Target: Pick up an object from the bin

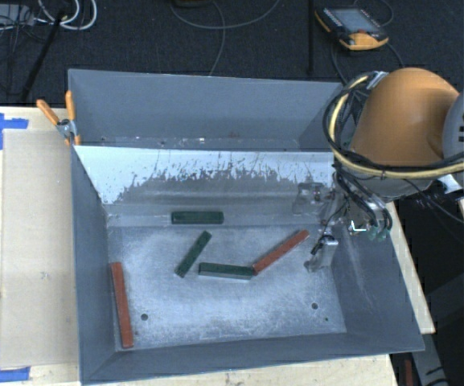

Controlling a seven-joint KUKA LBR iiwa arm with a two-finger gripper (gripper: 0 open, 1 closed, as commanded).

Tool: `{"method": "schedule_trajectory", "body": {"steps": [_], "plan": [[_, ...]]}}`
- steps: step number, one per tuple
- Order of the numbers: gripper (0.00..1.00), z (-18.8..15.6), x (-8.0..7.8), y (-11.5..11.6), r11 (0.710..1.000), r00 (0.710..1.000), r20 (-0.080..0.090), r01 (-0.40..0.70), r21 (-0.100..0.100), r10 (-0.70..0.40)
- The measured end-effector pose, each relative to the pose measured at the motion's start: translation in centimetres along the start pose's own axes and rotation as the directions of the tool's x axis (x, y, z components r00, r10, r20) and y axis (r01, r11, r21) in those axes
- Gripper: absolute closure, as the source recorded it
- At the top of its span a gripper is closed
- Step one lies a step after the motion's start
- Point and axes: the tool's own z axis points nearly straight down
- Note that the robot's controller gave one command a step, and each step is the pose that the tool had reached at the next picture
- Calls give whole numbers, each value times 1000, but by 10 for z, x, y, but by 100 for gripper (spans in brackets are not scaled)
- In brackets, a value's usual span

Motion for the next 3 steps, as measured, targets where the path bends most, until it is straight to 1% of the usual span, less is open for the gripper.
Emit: {"method": "schedule_trajectory", "body": {"steps": [1, 2, 3], "plan": [[0, 156, 5, 106, 1000, 1000, 0, -1, -2, 1], [100, 151, 3, 103, 1000, 1000, 6, -2, 1, 2], [100, 32, -14, 71, 999, 998, 17, -53, 0, 53]]}}
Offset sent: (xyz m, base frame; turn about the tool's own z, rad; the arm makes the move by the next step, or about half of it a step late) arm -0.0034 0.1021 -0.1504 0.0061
